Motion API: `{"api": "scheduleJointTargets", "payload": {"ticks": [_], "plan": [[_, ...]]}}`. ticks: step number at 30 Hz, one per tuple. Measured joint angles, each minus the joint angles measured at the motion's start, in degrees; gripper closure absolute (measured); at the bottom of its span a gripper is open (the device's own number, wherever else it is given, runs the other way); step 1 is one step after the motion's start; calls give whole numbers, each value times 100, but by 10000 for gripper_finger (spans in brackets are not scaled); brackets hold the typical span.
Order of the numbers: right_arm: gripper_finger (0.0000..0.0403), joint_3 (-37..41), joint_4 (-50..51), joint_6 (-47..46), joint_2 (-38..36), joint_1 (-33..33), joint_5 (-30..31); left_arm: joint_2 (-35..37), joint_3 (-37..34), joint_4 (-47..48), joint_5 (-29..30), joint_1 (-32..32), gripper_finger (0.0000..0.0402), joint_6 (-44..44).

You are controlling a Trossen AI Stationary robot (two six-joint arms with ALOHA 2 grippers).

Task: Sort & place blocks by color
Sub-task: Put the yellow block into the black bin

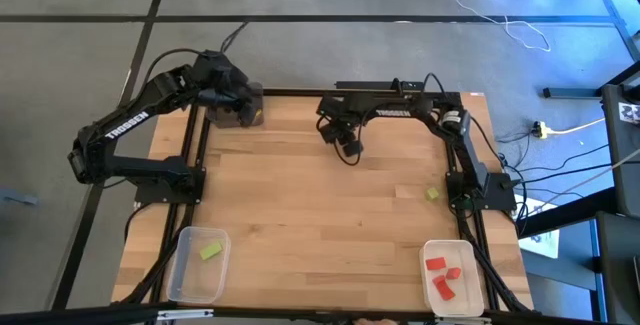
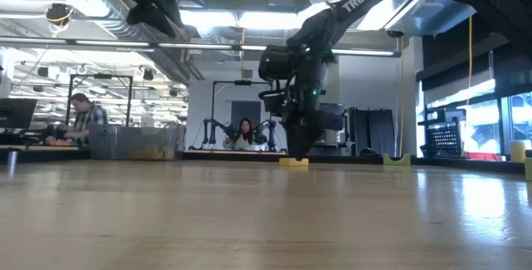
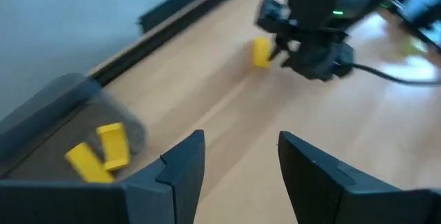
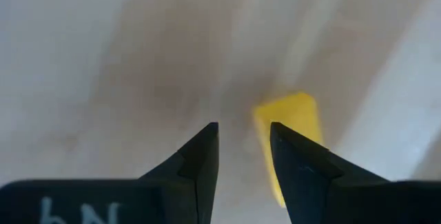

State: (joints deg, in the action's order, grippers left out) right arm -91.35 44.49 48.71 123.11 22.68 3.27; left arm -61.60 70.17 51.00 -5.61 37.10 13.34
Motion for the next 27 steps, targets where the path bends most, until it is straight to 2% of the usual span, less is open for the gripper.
{"api": "scheduleJointTargets", "payload": {"ticks": [5, 10, 15, 27], "plan": [[271, 0, 214, 105, -60, -148, -86, 0, 0, 85, -206, -2, 227, -400], [271, 0, 294, 104, -157, -217, -451, 0, -4, 127, -8, -4, 227, -496], [271, -97, 557, -16, -188, -265, -479, 0, -4, 127, 63, 1, 227, -501], [271, -860, 1149, -88, -186, -269, -529, 1, -4, 125, 62, 1, 227, -494]]}}
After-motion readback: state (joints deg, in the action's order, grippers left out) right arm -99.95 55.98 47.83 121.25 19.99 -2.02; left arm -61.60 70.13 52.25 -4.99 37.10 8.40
